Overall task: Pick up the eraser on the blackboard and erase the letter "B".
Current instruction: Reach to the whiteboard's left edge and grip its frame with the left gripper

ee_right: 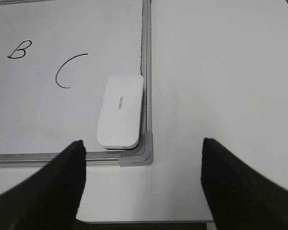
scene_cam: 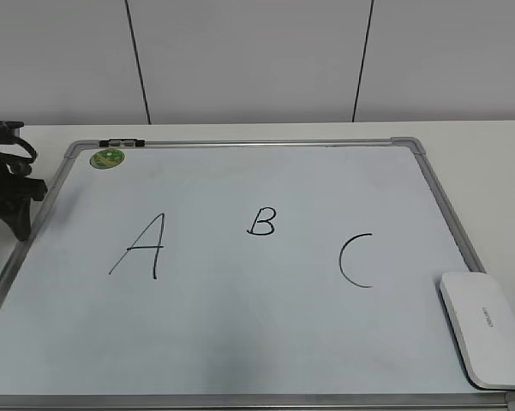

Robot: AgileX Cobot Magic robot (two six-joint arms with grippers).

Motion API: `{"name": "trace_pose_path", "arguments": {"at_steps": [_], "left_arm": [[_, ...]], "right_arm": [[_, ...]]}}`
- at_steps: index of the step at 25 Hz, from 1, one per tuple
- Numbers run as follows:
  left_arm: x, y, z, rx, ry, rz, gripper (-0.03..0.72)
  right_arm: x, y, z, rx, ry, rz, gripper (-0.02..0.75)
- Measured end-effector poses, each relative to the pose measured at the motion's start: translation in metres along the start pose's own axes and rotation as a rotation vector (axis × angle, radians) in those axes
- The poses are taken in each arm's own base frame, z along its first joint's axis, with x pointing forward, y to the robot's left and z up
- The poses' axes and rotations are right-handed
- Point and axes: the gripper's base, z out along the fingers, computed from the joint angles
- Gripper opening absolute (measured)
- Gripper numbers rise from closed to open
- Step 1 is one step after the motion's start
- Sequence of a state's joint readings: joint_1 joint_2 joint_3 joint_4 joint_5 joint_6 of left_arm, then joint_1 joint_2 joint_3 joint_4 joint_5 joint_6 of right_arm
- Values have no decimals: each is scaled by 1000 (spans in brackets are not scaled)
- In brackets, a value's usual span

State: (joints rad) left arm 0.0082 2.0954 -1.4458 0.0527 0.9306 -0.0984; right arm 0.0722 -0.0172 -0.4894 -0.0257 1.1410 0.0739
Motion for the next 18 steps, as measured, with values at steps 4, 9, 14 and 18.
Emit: {"name": "trace_pose_path", "arguments": {"at_steps": [4, 9, 14, 18], "left_arm": [[-1, 4, 3, 3, 0, -14, 424], [-1, 1, 10, 34, 9, -33, 421], [-1, 1, 10, 41, 8, -24, 419], [-2, 0, 12, 47, 11, -28, 410]], "right_arm": [[0, 0, 0, 0, 0, 0, 555], [0, 0, 0, -2, 0, 1, 555], [0, 0, 0, -3, 0, 1, 555], [0, 0, 0, -3, 0, 2, 555]]}}
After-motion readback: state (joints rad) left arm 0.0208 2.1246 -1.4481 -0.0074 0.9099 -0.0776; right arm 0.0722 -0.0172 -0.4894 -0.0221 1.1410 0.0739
